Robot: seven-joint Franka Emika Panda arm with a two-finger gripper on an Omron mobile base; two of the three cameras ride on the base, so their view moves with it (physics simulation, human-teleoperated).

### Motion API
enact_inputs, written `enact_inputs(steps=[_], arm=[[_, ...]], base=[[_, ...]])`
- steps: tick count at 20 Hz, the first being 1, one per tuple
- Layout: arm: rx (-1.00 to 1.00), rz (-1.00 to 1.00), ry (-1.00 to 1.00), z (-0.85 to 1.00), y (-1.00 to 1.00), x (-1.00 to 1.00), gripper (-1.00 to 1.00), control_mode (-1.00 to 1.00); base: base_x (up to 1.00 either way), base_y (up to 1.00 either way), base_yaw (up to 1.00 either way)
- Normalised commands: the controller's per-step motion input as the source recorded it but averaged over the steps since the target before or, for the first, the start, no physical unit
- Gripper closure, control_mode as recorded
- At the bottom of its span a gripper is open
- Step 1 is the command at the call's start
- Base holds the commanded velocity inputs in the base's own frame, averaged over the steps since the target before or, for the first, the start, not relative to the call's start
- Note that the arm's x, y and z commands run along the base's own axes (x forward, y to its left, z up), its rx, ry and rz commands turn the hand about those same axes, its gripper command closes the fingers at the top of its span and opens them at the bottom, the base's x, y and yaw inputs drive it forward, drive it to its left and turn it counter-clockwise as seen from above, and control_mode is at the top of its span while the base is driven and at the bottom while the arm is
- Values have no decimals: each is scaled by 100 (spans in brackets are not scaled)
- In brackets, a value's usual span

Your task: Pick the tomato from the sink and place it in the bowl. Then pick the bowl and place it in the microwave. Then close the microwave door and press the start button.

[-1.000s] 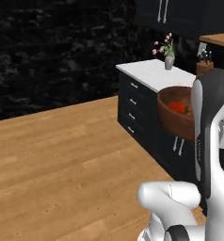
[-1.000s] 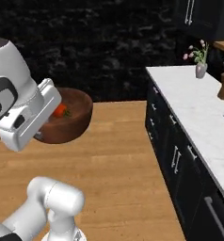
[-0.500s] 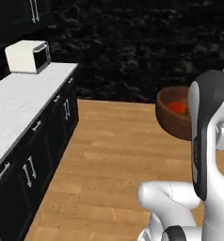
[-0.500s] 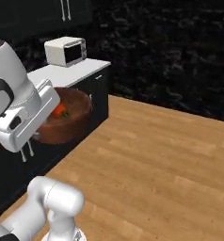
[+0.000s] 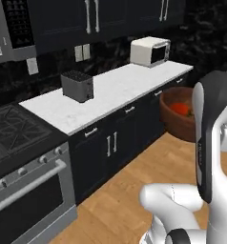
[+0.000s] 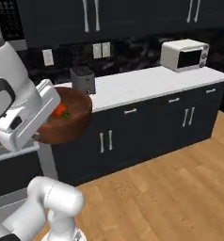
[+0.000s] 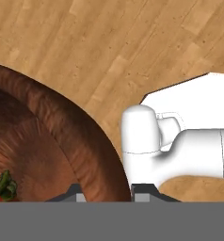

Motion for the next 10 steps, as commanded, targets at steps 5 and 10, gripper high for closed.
enact_inputs(steps=[5,10], arm=[[0,0,0,0,0,0,100,100],[0,0,0,0,0,0,100,100]], base=[[13,-13,95],[6,0,100]])
